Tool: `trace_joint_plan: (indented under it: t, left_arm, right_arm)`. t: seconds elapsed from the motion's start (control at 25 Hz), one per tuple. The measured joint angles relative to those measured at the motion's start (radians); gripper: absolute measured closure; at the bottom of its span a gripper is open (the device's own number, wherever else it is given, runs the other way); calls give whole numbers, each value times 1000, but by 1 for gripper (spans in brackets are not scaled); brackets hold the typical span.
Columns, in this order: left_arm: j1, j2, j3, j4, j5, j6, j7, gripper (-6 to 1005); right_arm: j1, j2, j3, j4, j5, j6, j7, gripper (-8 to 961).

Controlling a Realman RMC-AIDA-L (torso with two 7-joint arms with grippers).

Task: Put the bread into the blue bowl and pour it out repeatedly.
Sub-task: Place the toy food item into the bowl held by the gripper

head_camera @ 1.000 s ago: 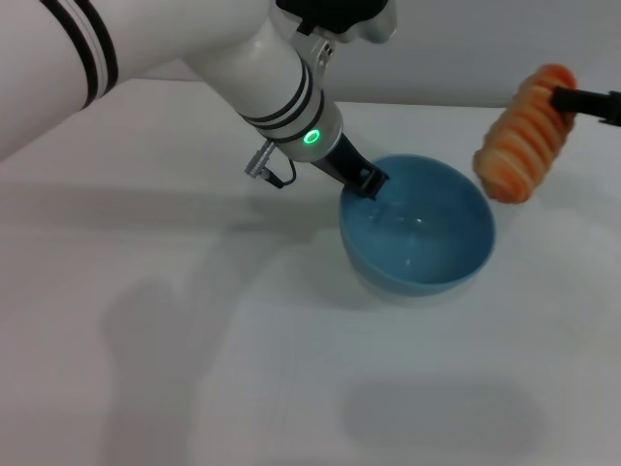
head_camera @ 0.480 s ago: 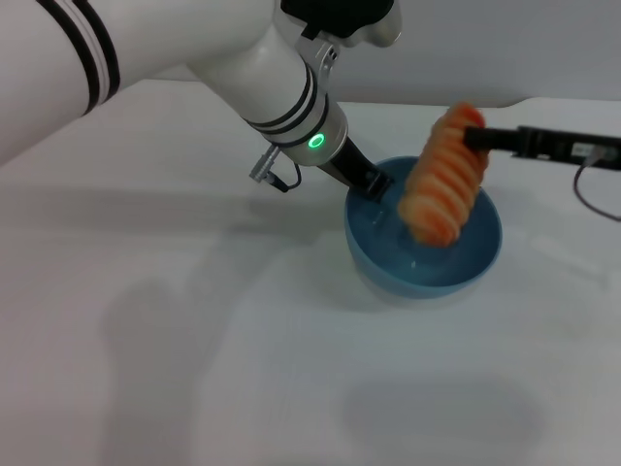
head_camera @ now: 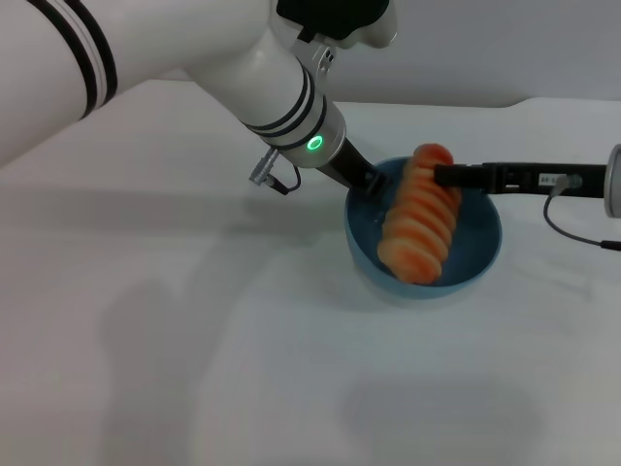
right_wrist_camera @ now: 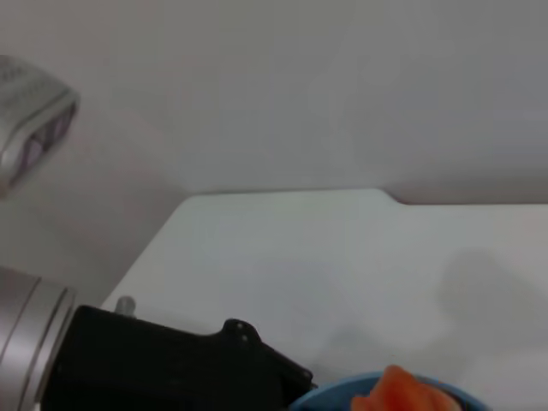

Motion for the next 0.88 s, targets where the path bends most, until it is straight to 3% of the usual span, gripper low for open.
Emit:
trace_joint_plan:
  t: [0.16,0.4,0.88]
  left_arm:
    - [2,1,0,-11,0,-6,0,1001]
    - [9,3,0,-22,0,-9,3,1001]
    - [11,4,-5,-22,0,-31,8,1001]
  right_arm:
    - [-8,0,3,-3,1,1,-2,787]
    - [-42,-2,10,-43,48,-4,-3,643]
    - [-49,-3,-1,-83,47,-16,-10,578]
